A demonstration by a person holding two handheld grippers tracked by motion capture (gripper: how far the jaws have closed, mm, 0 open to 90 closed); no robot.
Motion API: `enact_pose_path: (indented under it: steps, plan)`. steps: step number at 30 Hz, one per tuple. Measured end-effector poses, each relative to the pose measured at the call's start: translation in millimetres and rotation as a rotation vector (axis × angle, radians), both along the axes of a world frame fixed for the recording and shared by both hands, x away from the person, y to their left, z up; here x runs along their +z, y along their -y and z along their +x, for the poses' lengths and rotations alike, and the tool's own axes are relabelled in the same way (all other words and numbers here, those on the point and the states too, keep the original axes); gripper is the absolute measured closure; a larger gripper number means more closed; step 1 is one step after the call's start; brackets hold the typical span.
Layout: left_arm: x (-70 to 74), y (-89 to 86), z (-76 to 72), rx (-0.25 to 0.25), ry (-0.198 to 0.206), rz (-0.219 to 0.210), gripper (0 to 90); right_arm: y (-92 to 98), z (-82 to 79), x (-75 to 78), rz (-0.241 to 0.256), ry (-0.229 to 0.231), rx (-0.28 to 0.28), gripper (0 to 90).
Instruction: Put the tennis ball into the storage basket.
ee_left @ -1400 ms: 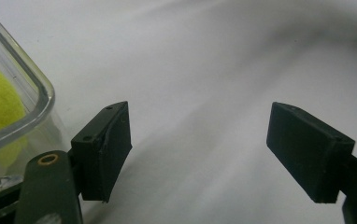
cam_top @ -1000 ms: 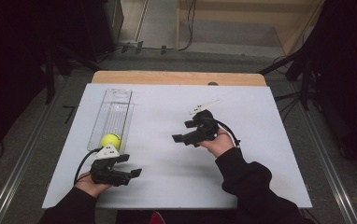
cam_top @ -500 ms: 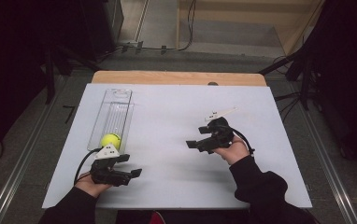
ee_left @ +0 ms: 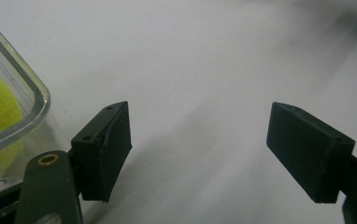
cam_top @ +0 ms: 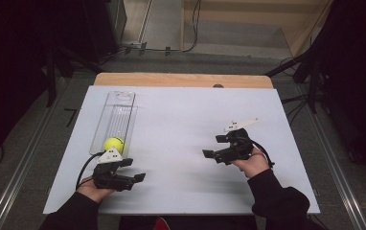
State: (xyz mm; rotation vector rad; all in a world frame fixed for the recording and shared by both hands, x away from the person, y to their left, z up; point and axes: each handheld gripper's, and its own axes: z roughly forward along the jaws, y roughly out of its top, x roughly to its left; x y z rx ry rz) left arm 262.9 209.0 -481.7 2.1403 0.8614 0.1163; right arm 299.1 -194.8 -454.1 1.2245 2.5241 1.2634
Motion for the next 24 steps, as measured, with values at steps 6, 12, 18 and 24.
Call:
enact_pose_path:
  steps: [6, 12, 18, 24]
  plan:
    - [0.0, -0.1, 0.2, -0.001, -0.007, 0.002, 22.8, 7.2, -6.9, -4.4, -0.018, 0.008, -0.019, 14.1]
    - [-0.1, -0.3, 0.4, 0.000, -0.006, 0.000, 22.8, 18.8, -15.0, -10.8, -0.011, 0.001, -0.046, 14.1]
    - [-0.2, 0.2, 0.1, -0.001, -0.007, 0.002, 22.8, 31.0, -20.3, -14.8, -0.012, -0.001, -0.069, 14.1]
    - [-0.4, 0.4, 0.2, -0.003, -0.004, 0.000, 22.8, 44.7, -28.4, -18.9, -0.009, 0.001, -0.090, 14.1]
